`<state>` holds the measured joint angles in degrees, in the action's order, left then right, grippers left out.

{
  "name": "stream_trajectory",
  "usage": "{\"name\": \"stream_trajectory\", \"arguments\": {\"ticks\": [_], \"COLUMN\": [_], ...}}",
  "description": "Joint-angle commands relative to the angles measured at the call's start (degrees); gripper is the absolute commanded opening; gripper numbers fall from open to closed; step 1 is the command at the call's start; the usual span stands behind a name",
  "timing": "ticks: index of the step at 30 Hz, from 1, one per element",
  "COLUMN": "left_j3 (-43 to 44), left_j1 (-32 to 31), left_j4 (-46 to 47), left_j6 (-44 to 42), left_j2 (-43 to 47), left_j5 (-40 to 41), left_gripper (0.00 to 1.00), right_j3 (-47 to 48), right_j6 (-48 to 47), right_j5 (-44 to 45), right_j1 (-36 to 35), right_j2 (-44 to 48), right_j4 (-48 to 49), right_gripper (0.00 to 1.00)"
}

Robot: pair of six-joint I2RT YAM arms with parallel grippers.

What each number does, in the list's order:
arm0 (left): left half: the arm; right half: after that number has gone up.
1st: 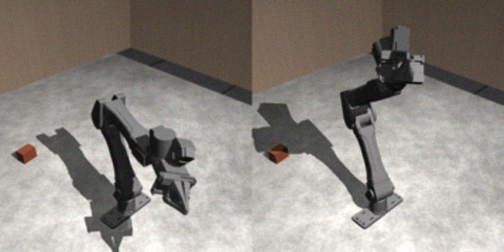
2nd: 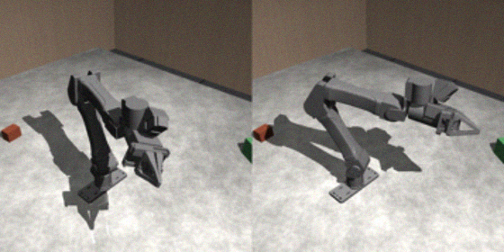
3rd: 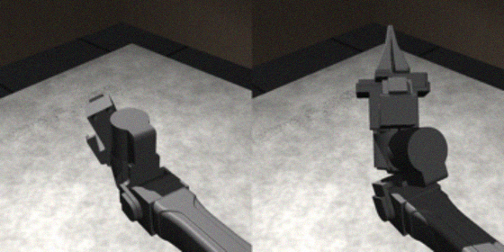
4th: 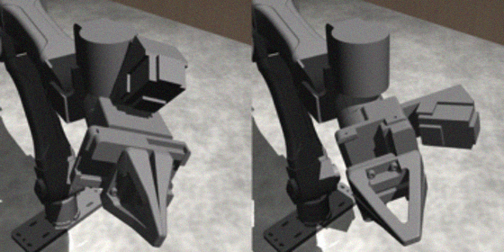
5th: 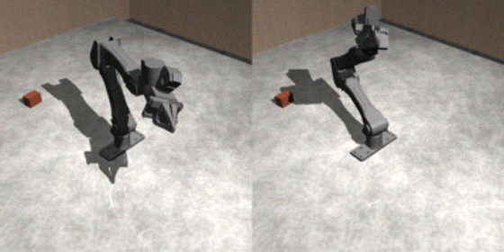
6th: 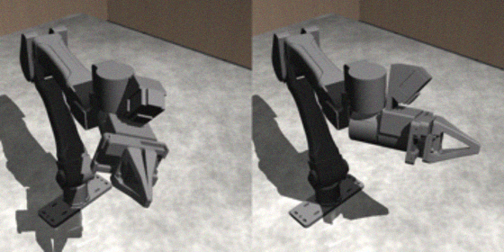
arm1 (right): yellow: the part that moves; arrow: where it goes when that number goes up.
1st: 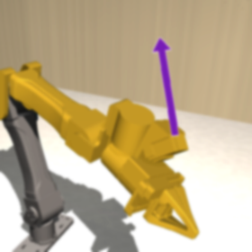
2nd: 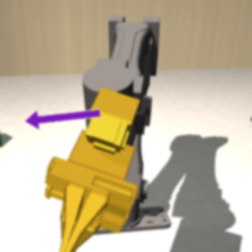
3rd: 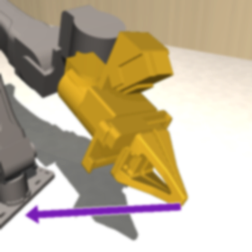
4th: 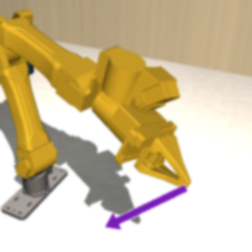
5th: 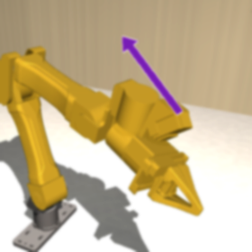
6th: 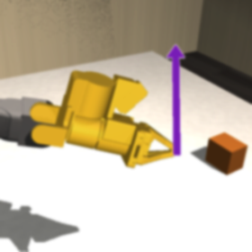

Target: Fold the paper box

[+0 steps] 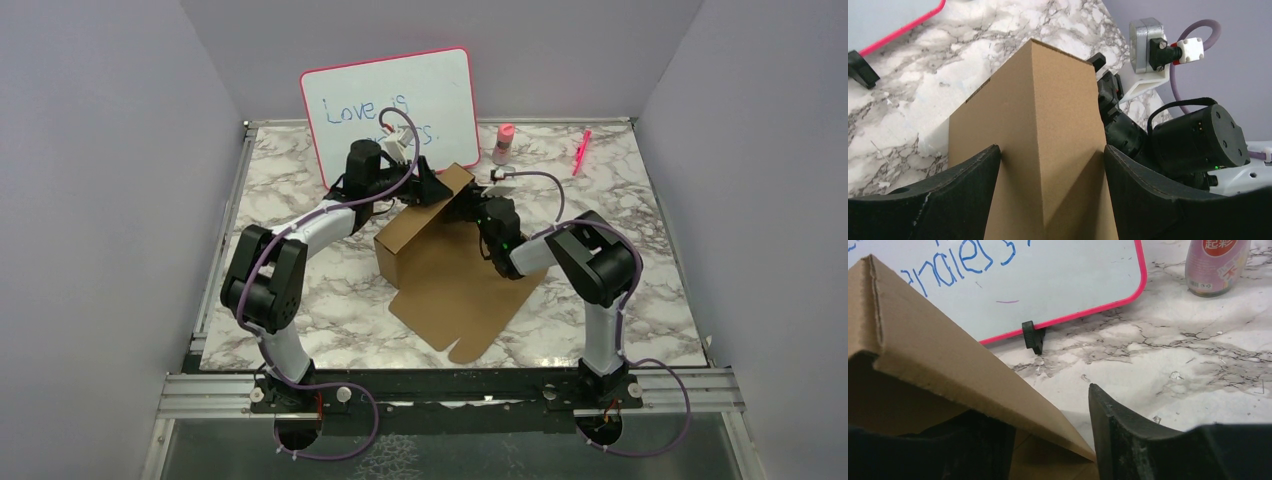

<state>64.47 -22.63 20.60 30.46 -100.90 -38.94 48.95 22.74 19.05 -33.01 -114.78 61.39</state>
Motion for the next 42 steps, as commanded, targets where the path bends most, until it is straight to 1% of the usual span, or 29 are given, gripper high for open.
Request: {"name": "stream_trajectory", "arguments": {"ticks": [1, 5, 9, 14, 20, 24, 27, 29, 33, 37, 42], "left_j3": [1.4, 5.3, 9.1, 12.0, 12.1, 11.0, 9.9, 9.1, 9.5, 10.0, 11.5], "left_j1": [-2.1, -1.6, -1.6, -1.7, -2.0, -3.5, -4.9, -6.3, -10.9, -16.6, -24.3], "left_j4": [-13.4, -19.0, -22.6, -25.3, -29.0, -30.5, -31.2, -32.0, -36.0, -39.7, -44.7], "left_j6": [-3.4, -6.6, -8.3, -10.2, -12.7, -14.1, -14.2, -14.9, -16.9, -19.2, -23.0], "left_j2": [1.3, 1.7, 2.3, 3.7, 7.2, 9.9, 11.9, 13.0, 14.3, 15.2, 14.8], "left_j5": [0.5, 6.7, 10.7, 13.9, 19.2, 23.5, 27.7, 31.1, 39.0, 49.4, 66.5], "left_gripper": [0.77, 0.79, 0.81, 0.84, 0.84, 0.84, 0.84, 0.84, 0.84, 0.84, 0.86], "right_j3": [-2.5, -6.4, -10.8, -14.3, -17.1, -20.0, -22.4, -23.3, -22.3, -24.7, -28.7], "right_j6": [-6.2, -10.7, -14.5, -17.3, -18.1, -14.4, -10.1, -8.7, -3.2, 0.7, 0.3], "right_j5": [-3.4, -6.1, -9.9, -12.4, -10.4, -7.8, -4.5, -4.1, -4.8, -5.2, -4.8], "right_j1": [1.6, 1.6, 1.6, 1.6, 1.6, 1.6, 1.6, 1.6, 1.7, 1.7, 1.6], "right_j2": [2.8, 5.0, 6.8, 8.5, 10.0, 13.3, 17.5, 20.5, 27.3, 33.7, 42.6], "right_j4": [5.7, 7.6, 10.4, 13.0, 15.5, 15.3, 12.4, 9.8, -2.3, -7.1, -11.9], "right_gripper": [0.62, 0.73, 0.77, 0.8, 0.81, 0.81, 0.81, 0.81, 0.81, 0.81, 0.81]}}
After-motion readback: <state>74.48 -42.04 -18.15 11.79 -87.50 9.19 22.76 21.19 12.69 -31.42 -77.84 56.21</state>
